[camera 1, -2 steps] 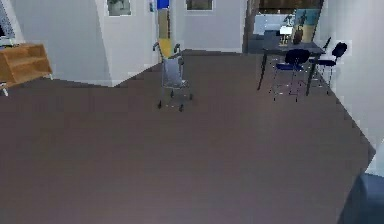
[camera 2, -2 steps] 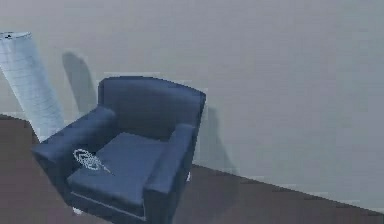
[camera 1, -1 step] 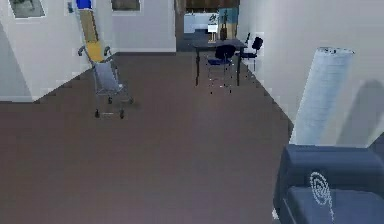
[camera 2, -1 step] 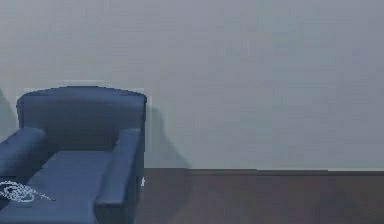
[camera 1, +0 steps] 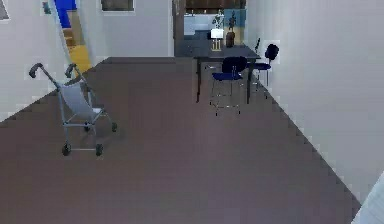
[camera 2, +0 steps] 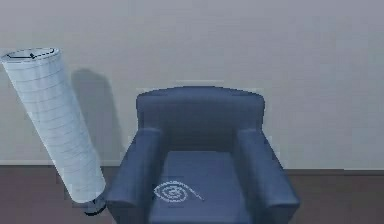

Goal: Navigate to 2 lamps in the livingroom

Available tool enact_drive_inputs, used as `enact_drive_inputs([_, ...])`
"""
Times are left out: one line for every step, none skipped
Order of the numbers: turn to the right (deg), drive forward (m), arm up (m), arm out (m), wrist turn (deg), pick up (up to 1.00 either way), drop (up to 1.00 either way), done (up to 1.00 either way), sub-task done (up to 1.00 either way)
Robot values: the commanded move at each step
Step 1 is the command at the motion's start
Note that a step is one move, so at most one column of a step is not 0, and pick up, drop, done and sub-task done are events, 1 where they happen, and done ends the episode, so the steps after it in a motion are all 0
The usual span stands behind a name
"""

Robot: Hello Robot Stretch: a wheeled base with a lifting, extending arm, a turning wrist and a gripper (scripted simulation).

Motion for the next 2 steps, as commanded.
enact_drive_inputs([45.0,0.0,0.0,0.0,0.0,0.0,0.0,0.0,0.0])
enact_drive_inputs([9.0,0.0,0.0,0.0,0.0,0.0,0.0,0.0,0.0])
